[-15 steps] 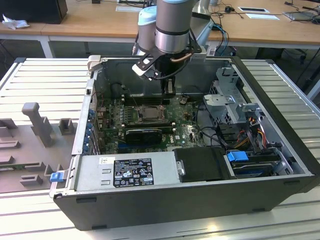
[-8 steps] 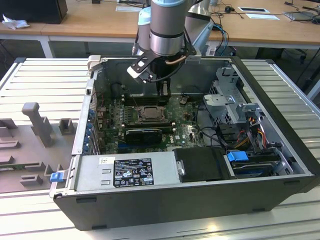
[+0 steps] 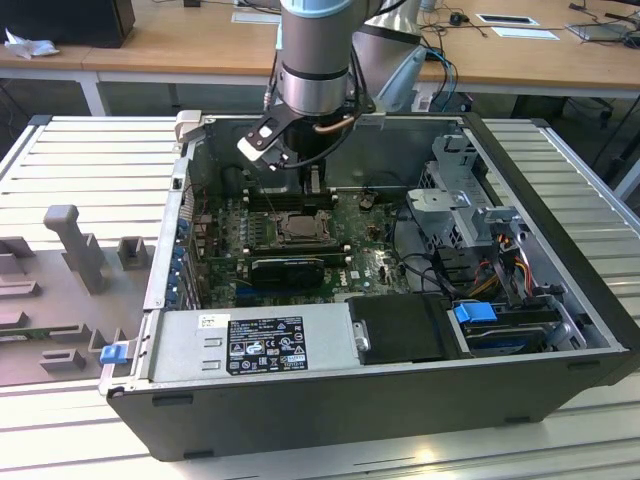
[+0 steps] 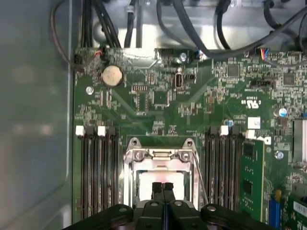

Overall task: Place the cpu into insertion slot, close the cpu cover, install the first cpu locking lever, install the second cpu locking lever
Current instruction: 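Close the cpu cover, then install the first cpu locking lever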

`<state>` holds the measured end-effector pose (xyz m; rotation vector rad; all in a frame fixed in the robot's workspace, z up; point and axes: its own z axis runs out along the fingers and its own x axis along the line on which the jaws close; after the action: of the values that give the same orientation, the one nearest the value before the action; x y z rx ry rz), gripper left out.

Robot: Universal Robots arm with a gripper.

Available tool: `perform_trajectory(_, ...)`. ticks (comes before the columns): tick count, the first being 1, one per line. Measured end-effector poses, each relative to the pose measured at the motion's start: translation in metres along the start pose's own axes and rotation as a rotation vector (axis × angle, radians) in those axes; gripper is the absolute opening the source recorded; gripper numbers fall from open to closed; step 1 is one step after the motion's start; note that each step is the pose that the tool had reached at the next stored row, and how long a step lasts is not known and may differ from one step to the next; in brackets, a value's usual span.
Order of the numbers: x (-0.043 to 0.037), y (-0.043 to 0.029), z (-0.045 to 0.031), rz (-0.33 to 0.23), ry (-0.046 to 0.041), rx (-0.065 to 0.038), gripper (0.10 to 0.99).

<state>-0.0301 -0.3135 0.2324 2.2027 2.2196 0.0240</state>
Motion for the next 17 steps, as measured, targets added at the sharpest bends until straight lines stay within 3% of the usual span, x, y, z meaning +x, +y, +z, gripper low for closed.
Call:
perform_trajectory(7,0.0,-0.0046,-0.0001,-0.002,0.0001,0.0,0.106)
perform_trajectory(17,0.0,-0.0051,-0.0041,-0.002,-0.0003,0.0,0.106)
